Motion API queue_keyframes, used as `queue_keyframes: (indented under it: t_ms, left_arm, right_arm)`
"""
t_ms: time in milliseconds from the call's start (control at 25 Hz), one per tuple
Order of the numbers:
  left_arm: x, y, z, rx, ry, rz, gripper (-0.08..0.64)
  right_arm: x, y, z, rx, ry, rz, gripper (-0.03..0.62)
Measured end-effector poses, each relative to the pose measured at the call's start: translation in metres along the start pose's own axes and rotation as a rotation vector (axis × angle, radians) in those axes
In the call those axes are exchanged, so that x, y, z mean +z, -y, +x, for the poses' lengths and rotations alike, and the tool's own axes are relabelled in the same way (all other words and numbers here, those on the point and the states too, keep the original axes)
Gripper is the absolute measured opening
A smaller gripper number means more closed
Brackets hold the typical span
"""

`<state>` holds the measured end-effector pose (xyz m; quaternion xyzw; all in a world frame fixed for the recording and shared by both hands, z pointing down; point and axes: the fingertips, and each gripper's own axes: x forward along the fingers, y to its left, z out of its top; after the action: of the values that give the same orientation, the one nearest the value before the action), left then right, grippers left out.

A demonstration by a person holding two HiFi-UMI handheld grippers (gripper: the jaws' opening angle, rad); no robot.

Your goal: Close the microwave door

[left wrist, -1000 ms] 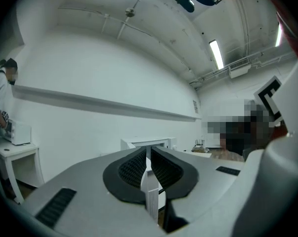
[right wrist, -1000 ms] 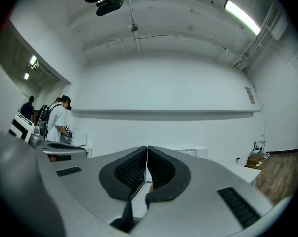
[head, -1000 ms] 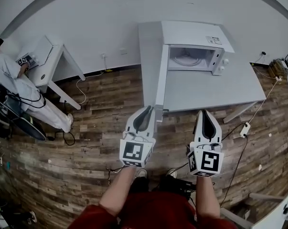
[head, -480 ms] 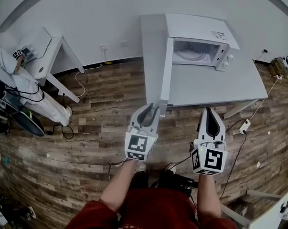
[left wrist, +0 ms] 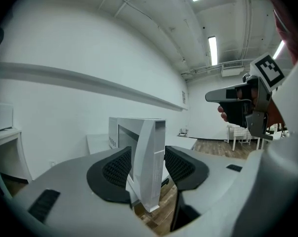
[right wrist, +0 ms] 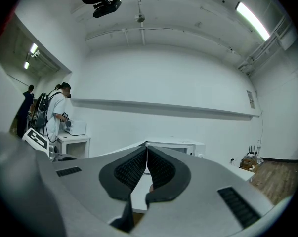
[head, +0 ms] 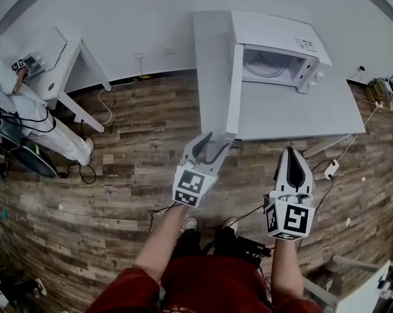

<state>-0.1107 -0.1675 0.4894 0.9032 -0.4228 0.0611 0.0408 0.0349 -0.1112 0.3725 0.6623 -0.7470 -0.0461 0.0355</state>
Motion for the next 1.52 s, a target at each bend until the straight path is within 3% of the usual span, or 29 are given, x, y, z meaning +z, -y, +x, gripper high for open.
queue_keyframes:
  t_ms: [920, 1520]
  left_arm:
    - [-0.007, 0.026, 0.023, -0.094, -0.010, 0.012, 0.204]
    - [0.001, 0.087, 0.075, -0.177, -0.022, 0.040, 0.204]
  right_arm:
    - [-0.007, 0.016, -0.004, -0.058, -0.005, 0.005, 0.028]
    - [-0.021, 0.088, -0.009, -0.114, 0.002, 0.054, 0.028]
